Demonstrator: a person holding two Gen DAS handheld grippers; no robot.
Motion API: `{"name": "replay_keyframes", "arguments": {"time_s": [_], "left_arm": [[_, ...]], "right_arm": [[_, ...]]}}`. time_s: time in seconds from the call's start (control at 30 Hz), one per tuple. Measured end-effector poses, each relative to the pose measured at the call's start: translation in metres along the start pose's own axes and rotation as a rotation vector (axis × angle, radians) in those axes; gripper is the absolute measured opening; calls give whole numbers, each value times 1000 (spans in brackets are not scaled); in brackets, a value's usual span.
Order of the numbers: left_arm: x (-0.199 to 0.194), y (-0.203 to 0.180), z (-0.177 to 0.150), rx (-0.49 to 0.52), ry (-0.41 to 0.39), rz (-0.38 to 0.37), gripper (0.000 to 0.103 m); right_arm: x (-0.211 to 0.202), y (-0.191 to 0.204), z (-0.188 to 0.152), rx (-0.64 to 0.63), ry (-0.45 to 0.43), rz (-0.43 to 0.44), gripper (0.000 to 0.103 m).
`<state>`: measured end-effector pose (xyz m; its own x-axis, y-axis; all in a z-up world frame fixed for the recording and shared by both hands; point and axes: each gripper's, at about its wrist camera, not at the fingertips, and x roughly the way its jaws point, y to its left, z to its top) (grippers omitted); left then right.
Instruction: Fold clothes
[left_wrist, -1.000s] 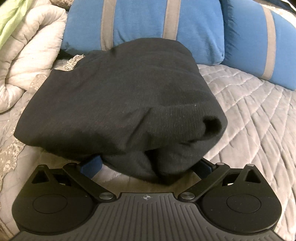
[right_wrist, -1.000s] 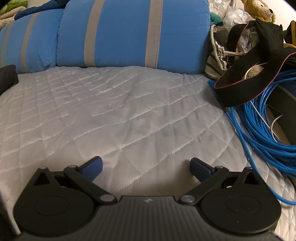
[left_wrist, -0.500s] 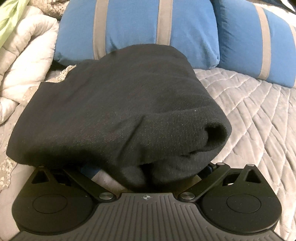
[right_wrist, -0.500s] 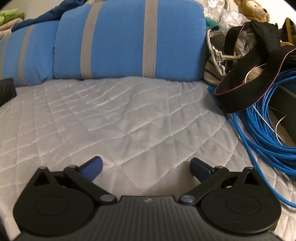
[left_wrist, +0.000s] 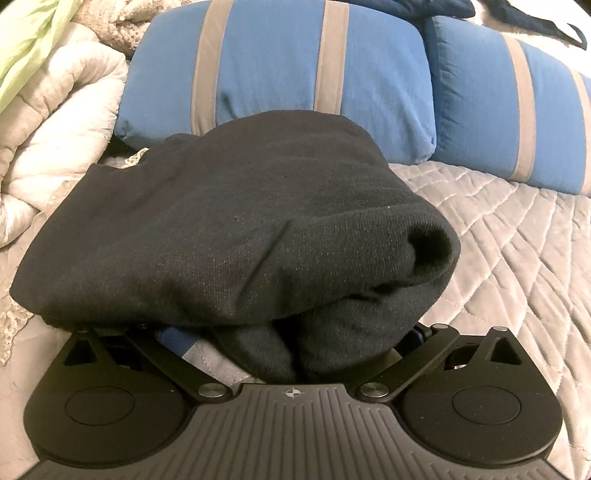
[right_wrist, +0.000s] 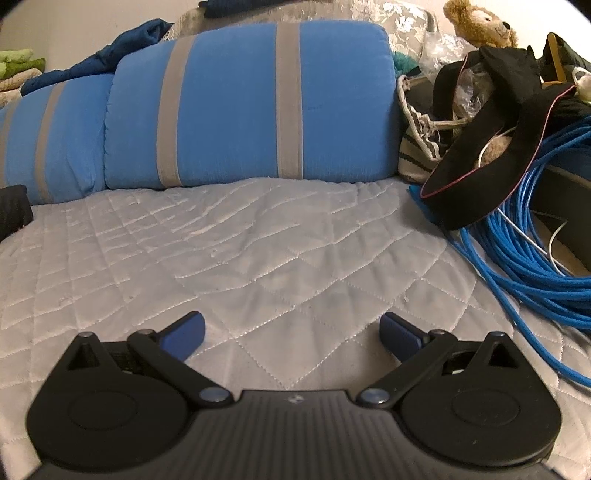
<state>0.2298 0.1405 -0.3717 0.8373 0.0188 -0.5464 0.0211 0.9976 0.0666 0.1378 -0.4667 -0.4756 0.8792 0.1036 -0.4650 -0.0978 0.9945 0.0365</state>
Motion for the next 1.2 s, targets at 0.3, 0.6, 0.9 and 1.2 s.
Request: {"name": "replay_keyframes", "arguments": {"time_s": [0.3, 0.6, 0.9, 1.2], "left_arm": [[-7, 0, -4, -8, -11, -2, 103], [-7, -1, -5, -8, -13, -1, 103], [-6, -1, -5, -8, -15, -1, 103], [-7, -1, -5, -9, -16, -2, 103]], "right_arm": [[-2, 1, -3, -7, -22, -8, 103], [-3, 2, -3, -9, -27, -12, 103], [-3, 2, -4, -10, -28, -12, 103], [-3, 2, -4, -11, -30, -12, 103]]}}
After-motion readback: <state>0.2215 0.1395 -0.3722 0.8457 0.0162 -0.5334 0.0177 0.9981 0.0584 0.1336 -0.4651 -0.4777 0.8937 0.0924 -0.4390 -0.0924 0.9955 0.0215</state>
